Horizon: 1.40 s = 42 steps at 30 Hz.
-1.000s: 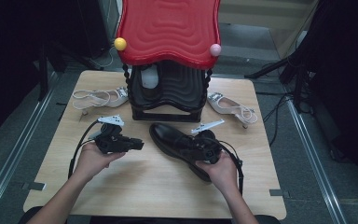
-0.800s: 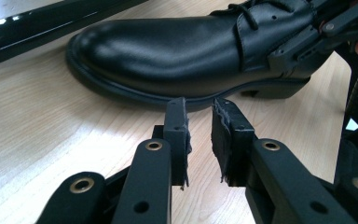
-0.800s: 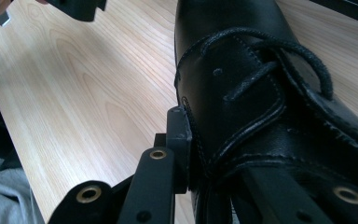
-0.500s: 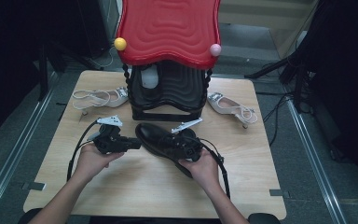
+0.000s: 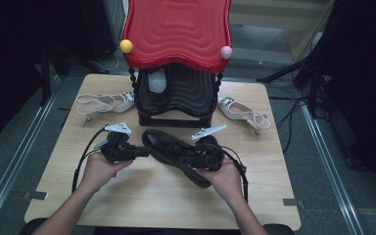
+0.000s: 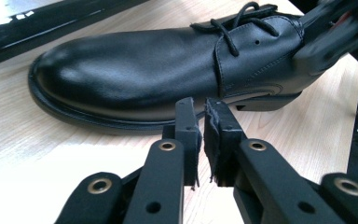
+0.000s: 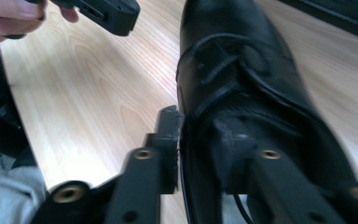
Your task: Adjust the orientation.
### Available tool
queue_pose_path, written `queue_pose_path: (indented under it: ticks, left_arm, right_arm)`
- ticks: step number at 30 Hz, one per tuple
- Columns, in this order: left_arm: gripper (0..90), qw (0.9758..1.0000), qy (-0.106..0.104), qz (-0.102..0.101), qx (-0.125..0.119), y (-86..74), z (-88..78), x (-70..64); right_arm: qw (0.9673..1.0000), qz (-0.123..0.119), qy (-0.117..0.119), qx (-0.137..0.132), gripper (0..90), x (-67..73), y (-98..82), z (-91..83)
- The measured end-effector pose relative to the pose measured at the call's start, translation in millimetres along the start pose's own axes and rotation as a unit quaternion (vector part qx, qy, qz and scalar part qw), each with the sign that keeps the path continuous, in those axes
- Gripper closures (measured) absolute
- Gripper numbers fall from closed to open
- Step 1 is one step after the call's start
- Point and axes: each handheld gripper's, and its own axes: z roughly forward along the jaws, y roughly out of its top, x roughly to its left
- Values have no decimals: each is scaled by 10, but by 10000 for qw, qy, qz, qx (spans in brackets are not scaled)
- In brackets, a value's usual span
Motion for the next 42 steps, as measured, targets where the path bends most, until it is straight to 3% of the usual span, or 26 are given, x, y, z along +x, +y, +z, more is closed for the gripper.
queue_pose_path:
  ticks: [1,2,3,8,11,14,17,20,27,31,37,42]
  left_arm:
    - [863,10000,-9,-32,-1,-5,13,-17]
    - [867,10000,-4,-18,-14,-13,25,-39]
    - [869,10000,25,22,-37,-22,36,-71]
    - [877,9998,120,108,-107,-29,121,-151]
    - [897,9998,114,102,-118,-34,212,-178]
    - [891,9998,125,172,-59,-47,309,-202]
    - [883,9998,103,182,-30,-68,387,-227]
    - [899,9997,165,161,-10,-75,450,-239]
    - [900,9999,45,101,-6,-82,521,-258]
    - [900,10000,-24,19,11,-85,544,-253]
    - [900,9999,-29,53,85,-66,597,-272]
    - [897,9999,-124,-42,76,-42,616,-247]
  right_arm:
    - [10000,13,35,-19,830,-10,-6,-58]
    - [9999,-61,-98,-16,889,-14,-14,-108]
    - [9996,-156,-220,-65,898,-21,-24,-157]
    - [9984,32,-423,-382,900,-236,-40,-300]
    - [9973,127,-535,-480,900,-422,-68,-294]
    - [9962,174,-691,-506,900,-521,-90,-261]
    - [9970,237,-649,-361,900,-583,-101,-172]
    - [9970,214,-681,-315,900,-579,-89,-120]
    - [9976,322,-523,-318,900,-570,-130,-118]
    - [9973,500,-377,-389,900,-577,-196,-140]
    - [9972,469,-450,-364,900,-514,-231,-156]
    - [9965,616,-388,-409,900,-502,-284,-172]
